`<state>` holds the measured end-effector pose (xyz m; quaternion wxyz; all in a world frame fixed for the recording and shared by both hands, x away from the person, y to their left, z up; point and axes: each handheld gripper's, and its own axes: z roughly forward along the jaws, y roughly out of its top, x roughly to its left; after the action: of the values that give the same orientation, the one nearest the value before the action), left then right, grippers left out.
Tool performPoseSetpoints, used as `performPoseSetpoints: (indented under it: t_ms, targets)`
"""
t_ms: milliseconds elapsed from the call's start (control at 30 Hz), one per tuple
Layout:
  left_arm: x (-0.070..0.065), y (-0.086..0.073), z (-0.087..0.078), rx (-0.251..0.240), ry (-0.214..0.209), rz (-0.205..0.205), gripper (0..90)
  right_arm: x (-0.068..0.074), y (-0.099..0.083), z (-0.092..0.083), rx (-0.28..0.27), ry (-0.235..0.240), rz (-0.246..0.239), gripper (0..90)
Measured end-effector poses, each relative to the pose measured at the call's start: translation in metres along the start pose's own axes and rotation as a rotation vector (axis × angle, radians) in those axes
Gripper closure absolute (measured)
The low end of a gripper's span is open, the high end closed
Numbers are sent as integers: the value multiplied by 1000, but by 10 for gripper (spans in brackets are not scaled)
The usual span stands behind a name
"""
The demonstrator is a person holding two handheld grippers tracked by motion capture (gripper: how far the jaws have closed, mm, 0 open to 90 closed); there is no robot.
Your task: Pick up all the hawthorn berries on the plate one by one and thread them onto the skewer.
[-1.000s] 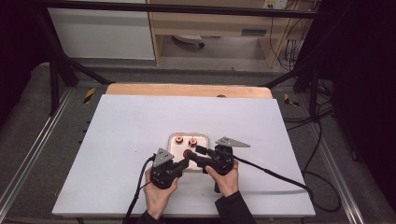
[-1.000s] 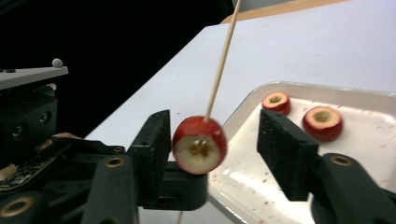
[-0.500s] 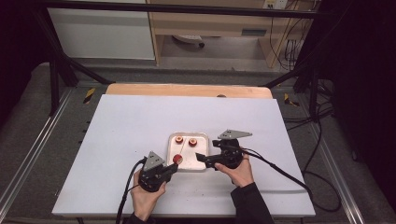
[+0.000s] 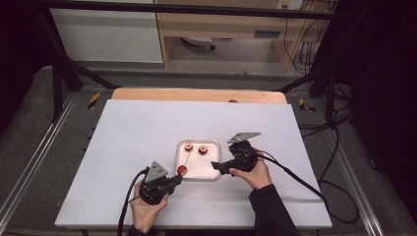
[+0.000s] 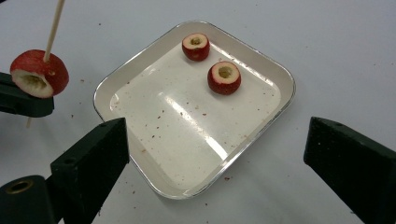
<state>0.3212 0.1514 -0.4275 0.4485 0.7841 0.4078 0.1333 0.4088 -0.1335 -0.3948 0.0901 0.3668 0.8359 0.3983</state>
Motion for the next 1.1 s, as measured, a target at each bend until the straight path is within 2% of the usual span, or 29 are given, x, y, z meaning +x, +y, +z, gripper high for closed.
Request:
performPoseSetpoints:
  t_ms: [133, 367, 600, 867, 1100]
  targets:
    - [4, -2, -1, -8, -4, 12, 882, -3, 5, 4, 31, -10, -23, 75]
    - [9, -4, -3, -12, -18, 5, 882, -6, 14, 12, 73, -21, -59, 73]
    - [12, -5, -4, 2, -25, 4, 882, -5, 30, 27, 143, -26, -104, 78]
    - [14, -5, -5, 15, -24, 0, 882, -5, 49, 46, 189, -12, -122, 89]
    - [15, -6, -5, 18, -26, 0, 882, -8, 63, 63, 223, 21, -112, 154]
